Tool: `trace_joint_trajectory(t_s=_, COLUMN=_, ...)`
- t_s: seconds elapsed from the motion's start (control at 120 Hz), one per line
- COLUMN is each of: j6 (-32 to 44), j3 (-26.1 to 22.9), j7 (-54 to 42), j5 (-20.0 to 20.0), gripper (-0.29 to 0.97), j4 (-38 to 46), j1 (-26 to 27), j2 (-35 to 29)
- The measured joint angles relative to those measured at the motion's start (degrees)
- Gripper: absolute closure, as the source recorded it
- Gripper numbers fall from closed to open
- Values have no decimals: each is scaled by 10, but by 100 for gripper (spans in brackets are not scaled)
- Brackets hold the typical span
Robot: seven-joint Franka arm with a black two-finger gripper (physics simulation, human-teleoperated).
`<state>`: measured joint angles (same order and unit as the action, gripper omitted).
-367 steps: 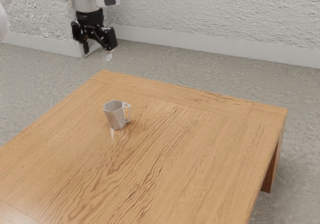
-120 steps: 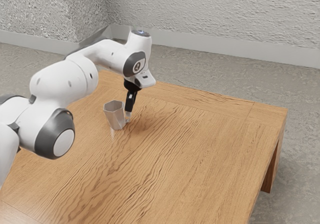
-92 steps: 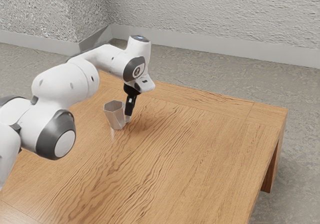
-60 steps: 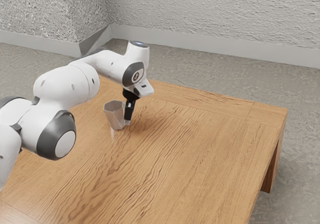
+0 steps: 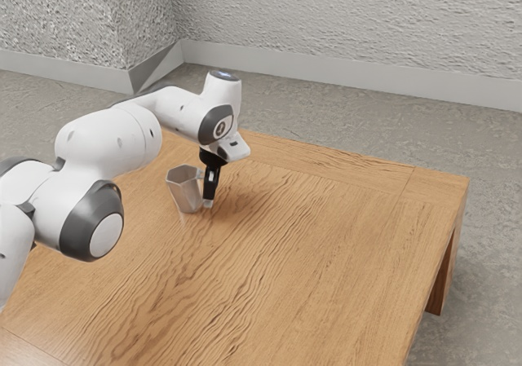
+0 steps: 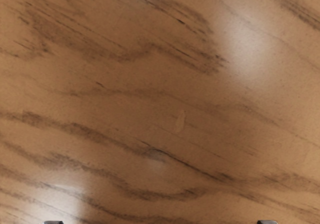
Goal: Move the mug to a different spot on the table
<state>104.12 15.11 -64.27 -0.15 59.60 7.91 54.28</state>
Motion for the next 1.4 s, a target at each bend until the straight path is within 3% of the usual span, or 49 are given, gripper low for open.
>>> trace_joint_trajectory(t_s=0.25, j6=6, j3=0, j7=3, j5=-1, gripper=44, j4=0, j1=0, j2=0)
trace_joint_trajectory(t_s=0.675, j6=11, j3=1, j7=7, j5=0, gripper=63, j4=1, j1=2, j2=-2)
trace_joint_trajectory(t_s=1.042, j6=14, j3=14, j7=9, j5=5, gripper=67, j4=3, j1=10, j2=-11)
trace_joint_trajectory(t_s=1.4, j6=10, j3=32, j7=22, j5=32, gripper=68, j4=75, j1=62, j2=-53)
